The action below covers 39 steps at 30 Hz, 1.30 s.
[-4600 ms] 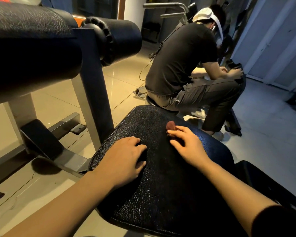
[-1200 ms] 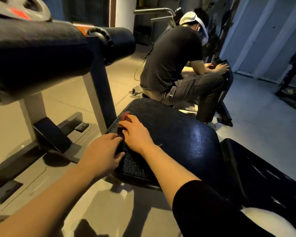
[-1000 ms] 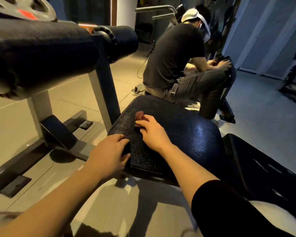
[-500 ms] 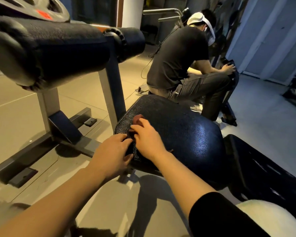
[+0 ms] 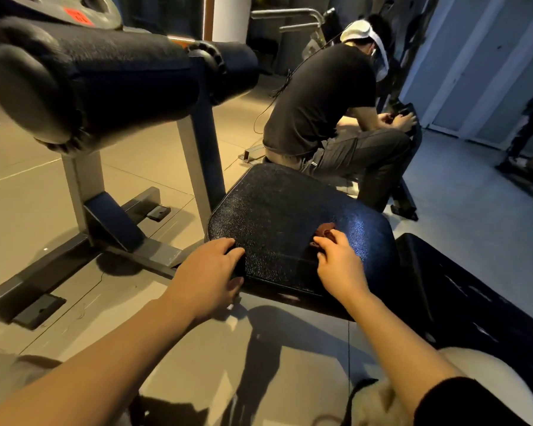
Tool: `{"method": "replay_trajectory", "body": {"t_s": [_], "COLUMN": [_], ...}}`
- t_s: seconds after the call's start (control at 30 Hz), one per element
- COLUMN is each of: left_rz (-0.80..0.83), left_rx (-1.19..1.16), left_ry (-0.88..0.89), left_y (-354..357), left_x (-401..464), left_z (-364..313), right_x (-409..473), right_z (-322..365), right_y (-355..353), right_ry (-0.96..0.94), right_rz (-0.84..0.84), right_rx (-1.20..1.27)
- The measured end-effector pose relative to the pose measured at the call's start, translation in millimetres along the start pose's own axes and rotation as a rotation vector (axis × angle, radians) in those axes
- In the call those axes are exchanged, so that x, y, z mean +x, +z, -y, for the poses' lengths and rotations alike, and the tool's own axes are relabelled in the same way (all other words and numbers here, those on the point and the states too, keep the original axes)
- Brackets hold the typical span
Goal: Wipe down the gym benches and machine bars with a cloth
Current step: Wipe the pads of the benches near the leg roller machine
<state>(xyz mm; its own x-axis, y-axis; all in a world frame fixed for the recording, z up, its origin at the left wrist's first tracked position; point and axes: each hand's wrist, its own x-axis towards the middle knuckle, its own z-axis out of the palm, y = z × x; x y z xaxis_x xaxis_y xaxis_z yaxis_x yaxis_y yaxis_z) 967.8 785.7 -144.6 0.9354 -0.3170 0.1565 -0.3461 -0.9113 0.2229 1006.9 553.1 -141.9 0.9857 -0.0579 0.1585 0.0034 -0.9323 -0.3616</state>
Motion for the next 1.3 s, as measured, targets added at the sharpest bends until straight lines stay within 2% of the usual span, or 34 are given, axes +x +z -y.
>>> {"method": "replay_trajectory", "body": {"t_s": [0.27, 0.43, 0.7, 0.93, 1.13, 1.3], "left_rz": [-0.024, -0.041, -0.048, -0.031, 0.015, 0.008], "left_rx": [-0.034, -0.073, -0.040, -0.066, 0.040, 0.036], "left_ry": [-0.191, -0.188, 0.075, 0.247, 0.288, 0.287], "left_y": [-6, -7, 5, 28, 51, 55], "left_x": [-18, -17, -4, 15, 15, 10], "left_z": [28, 18, -29, -85, -114, -119], "right_x": [-10, -22, -32, -54, -86, -108], "right_z": [122, 135, 50, -42, -97, -102], "right_y": [43, 45, 24, -11, -40, -40], "right_ry": [-0.274, -0.378, -0.198, 0.070, 0.271, 0.301], "right_rz": [0.098, 0.141, 0.051, -0.058, -0.069, -0.091], "right_rx": [0.082, 0.098, 0.048, -0.022, -0.002, 0.052]}}
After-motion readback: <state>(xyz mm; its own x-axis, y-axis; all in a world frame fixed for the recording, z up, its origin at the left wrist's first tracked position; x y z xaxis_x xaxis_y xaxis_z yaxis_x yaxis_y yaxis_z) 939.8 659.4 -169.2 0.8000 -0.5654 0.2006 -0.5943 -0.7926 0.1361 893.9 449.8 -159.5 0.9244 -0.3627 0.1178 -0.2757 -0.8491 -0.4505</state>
